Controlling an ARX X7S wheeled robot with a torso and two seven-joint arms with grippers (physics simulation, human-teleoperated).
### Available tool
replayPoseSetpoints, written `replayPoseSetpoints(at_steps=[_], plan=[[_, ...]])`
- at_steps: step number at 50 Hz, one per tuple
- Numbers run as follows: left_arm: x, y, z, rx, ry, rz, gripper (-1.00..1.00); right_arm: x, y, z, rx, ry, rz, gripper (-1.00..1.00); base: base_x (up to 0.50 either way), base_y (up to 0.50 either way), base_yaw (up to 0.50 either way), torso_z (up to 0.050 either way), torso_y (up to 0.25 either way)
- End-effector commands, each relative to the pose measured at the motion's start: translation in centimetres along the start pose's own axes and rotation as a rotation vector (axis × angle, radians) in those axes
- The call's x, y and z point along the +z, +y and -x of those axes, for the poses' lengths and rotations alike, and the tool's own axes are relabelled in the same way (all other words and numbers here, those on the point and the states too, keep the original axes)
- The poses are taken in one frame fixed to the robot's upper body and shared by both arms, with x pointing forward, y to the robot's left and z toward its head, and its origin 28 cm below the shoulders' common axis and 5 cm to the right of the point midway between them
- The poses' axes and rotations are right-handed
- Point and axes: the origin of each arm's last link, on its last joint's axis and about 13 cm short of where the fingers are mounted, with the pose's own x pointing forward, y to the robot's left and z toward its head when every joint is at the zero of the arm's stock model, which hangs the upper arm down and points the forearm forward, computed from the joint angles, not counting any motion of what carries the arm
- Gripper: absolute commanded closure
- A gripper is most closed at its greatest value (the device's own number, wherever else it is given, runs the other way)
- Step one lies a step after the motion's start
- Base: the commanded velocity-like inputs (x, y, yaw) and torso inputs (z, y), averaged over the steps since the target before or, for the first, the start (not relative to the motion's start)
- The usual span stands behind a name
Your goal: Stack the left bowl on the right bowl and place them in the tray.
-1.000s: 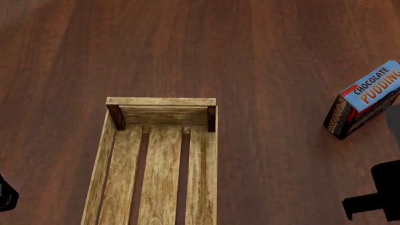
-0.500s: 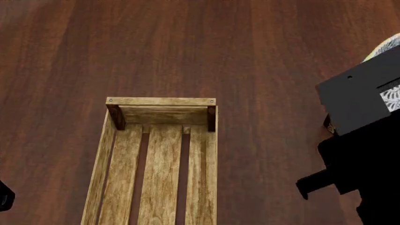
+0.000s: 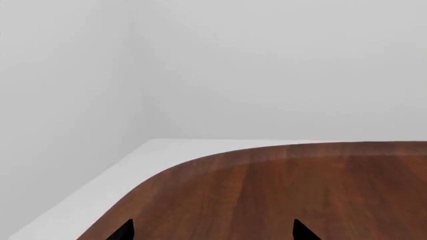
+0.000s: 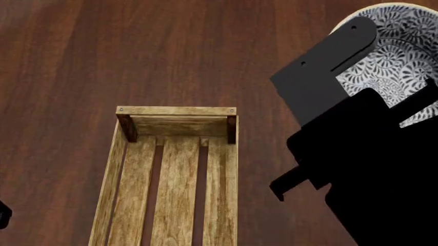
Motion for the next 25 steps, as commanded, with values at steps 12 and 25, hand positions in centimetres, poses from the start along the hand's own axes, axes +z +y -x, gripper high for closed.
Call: replayPoseSetpoints(at_steps=[12, 25], plan=[[0.4, 0.4, 0.0, 0.012, -0.009, 0.013, -1.0, 4.1, 1.7, -1.4, 0.06, -0.13, 0.061, 1.0, 0.0, 0.0, 0.0, 0.001, 0.001], [0.5, 0.6, 0.0, 0.022, -0.01, 0.014, -1.0, 4.9, 4.0, -3.0, 0.14, -0.169, 0.087, 1.0, 0.0, 0.0, 0.0, 0.0, 0.002]])
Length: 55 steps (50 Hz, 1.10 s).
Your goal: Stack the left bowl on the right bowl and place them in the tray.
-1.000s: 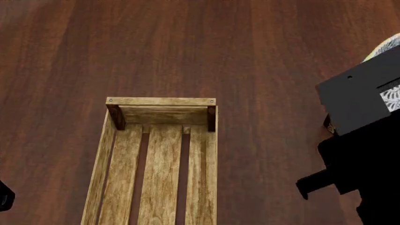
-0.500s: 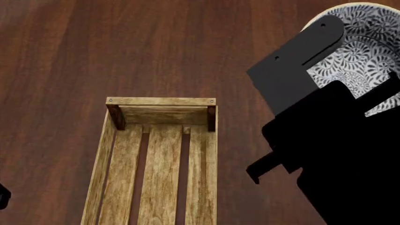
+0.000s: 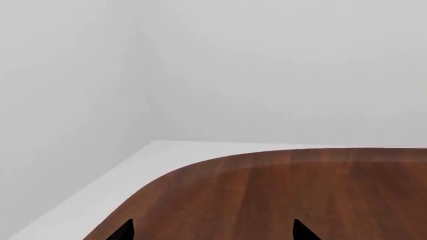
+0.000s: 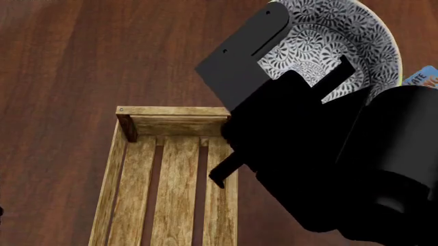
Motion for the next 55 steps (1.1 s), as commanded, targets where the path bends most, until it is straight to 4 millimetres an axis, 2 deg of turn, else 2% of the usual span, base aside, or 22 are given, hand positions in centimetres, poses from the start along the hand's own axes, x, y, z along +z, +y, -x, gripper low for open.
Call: replayPoseSetpoints(at_steps=[1, 6, 19, 40, 55], plan=[[0.1, 0.2, 0.0, 0.008, -0.001, 0.003, -1.0, 1.3, 1.2, -1.4, 0.015, -0.062, 0.035, 1.0, 0.0, 0.0, 0.0, 0.0, 0.0], [0.2, 0.3, 0.0, 0.016, -0.003, 0.005, -1.0, 1.7, 1.9, -2.1, 0.041, -0.075, 0.057, 1.0, 0.0, 0.0, 0.0, 0.0, 0.0], [0.5, 0.5, -0.1, 0.025, -0.009, 0.01, -1.0, 2.7, 3.6, -2.3, 0.103, -0.151, 0.228, 1.0, 0.0, 0.0, 0.0, 0.0, 0.002], [0.9, 1.3, -0.1, 0.052, -0.018, 0.025, -1.0, 4.3, 5.8, -3.3, 0.214, -0.216, 0.368, 1.0, 0.0, 0.0, 0.0, 0.0, 0.001], [1.1, 1.8, -0.1, 0.076, -0.023, 0.035, -1.0, 4.9, 7.1, -4.4, 0.266, -0.237, 0.404, 1.0, 0.0, 0.0, 0.0, 0.0, 0.001]])
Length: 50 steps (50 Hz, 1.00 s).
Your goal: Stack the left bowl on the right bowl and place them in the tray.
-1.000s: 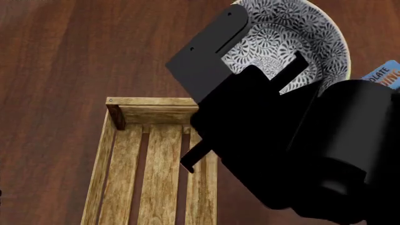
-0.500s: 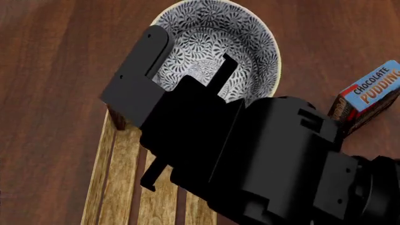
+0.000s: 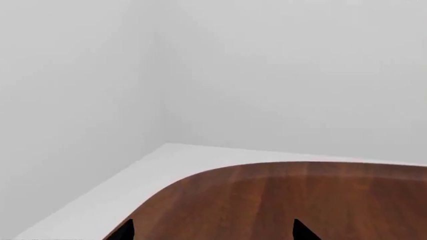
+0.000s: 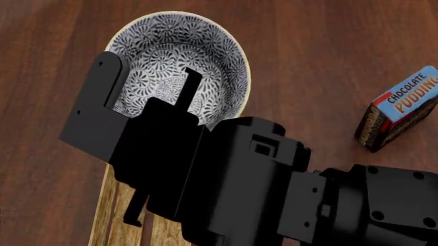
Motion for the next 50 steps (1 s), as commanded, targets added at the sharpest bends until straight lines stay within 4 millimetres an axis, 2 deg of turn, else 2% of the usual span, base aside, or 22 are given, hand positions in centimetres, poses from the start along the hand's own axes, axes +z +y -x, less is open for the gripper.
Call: replayPoseSetpoints(at_steps=[1, 14, 50], plan=[[0.2, 0.4, -0.1, 0.015, -0.004, 0.006, -1.0, 0.9, 0.0, -1.0, -0.023, -0.033, 0.066, 1.0, 0.0, 0.0, 0.0, 0.0, 0.0], [0.4, 0.5, 0.0, 0.021, -0.009, 0.011, -1.0, 1.1, 1.0, -1.7, 0.036, -0.007, 0.093, 1.0, 0.0, 0.0, 0.0, 0.001, 0.001], [0.4, 0.3, 0.1, 0.015, -0.008, 0.01, -1.0, -0.9, 2.4, -2.4, 0.086, 0.05, 0.015, 1.0, 0.0, 0.0, 0.0, 0.0, 0.001]])
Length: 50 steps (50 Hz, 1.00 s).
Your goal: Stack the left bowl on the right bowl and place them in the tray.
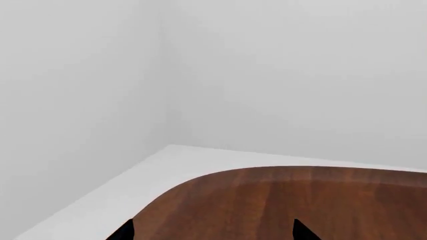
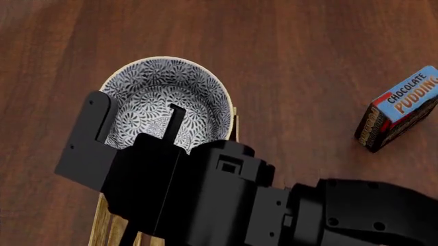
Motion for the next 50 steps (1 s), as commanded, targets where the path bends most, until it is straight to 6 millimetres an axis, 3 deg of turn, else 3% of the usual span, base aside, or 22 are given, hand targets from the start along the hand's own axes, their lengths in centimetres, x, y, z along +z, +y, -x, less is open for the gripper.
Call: replayPoseSetpoints(at_steps=[1, 50], plan=[[0.0, -0.1, 0.0, -0.003, 0.0, -0.001, -1.0, -0.2, -0.1, -0.2, -0.043, -0.002, 0.008, 1.0, 0.0, 0.0, 0.0, 0.0, 0.01], [0.1, -0.1, 0.1, -0.004, -0.001, 0.002, -1.0, -0.9, 2.2, -1.3, 0.037, 0.051, 0.032, 1.0, 0.0, 0.0, 0.0, 0.0, 0.001]])
